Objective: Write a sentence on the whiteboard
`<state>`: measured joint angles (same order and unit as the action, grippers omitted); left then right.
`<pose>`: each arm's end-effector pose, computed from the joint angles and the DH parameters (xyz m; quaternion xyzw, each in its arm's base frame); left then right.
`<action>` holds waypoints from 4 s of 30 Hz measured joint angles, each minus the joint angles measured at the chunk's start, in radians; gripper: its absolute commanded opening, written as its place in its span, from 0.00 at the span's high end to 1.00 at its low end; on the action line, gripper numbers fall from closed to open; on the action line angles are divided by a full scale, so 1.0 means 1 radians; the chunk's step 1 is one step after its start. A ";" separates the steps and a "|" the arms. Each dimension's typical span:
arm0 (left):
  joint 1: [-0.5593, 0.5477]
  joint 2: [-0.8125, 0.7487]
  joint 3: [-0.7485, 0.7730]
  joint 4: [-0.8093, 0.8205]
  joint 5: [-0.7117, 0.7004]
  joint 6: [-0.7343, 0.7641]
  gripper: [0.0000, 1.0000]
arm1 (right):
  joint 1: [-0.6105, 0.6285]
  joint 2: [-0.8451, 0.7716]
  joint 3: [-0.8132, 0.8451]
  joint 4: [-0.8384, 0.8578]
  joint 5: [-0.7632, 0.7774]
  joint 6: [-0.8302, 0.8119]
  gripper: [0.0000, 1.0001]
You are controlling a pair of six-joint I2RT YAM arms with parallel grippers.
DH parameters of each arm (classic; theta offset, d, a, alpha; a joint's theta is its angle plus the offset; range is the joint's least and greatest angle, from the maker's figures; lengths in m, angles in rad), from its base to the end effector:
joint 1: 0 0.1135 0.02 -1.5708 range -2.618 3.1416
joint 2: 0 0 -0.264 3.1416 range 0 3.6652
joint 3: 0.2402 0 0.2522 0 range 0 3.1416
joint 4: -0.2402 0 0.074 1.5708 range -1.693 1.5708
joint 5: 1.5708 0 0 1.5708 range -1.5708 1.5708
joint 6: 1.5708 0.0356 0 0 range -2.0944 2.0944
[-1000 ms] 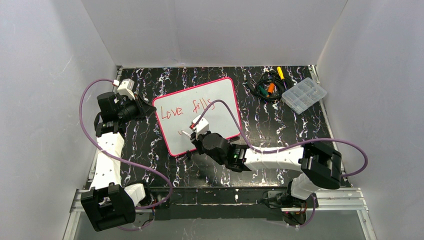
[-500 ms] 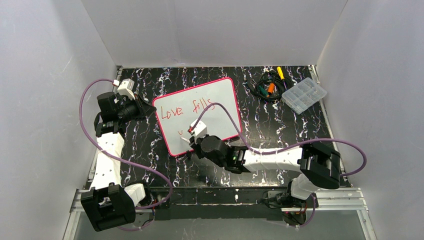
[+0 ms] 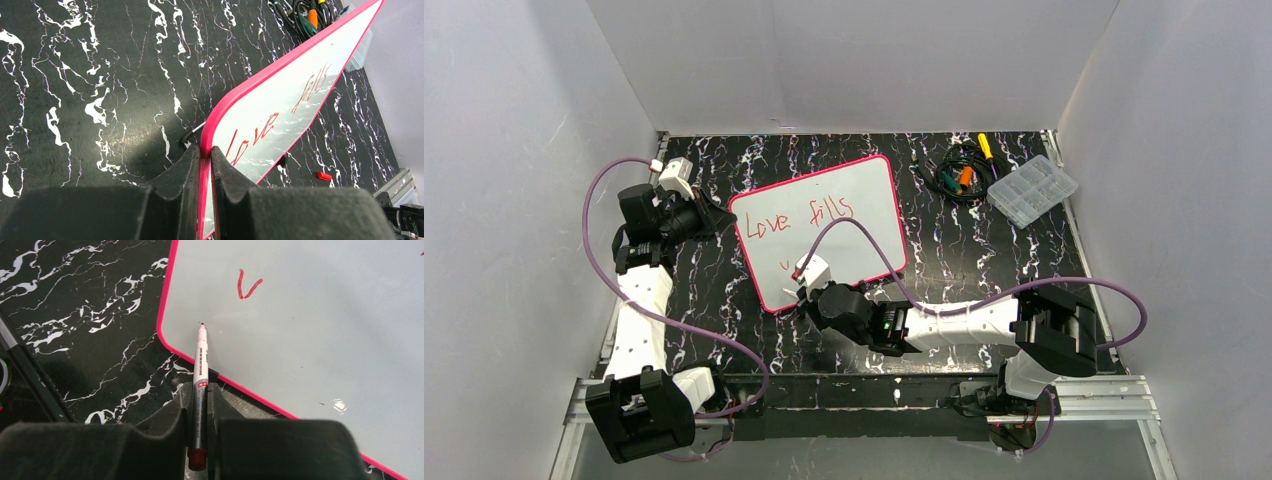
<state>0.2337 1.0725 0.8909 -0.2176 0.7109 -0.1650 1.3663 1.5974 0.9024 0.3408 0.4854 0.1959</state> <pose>0.2375 0.0327 0.3209 0.0339 0.8038 -0.2720 0.5280 0.0879 0.3418 0.2300 -0.3255 0.7399 0.2505 0.5328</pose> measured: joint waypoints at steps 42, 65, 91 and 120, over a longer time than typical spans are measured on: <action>0.000 -0.001 0.000 0.000 0.000 0.000 0.98 | -0.016 0.000 0.045 0.013 0.164 -0.069 0.99; 0.000 -0.002 0.000 0.000 0.000 0.000 0.98 | -0.024 -0.040 0.032 0.024 0.183 -0.065 0.99; 0.000 -0.002 0.000 0.000 -0.001 0.000 0.98 | -0.031 -0.018 0.023 0.005 0.140 -0.052 0.99; 0.000 -0.002 0.000 0.000 -0.001 0.000 0.98 | -0.031 -0.032 0.027 -0.003 0.200 -0.090 0.99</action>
<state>0.2337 1.0710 0.8909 -0.2176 0.7097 -0.1646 1.3357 1.5650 0.9295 0.3374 0.6853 0.1055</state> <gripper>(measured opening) 0.104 0.185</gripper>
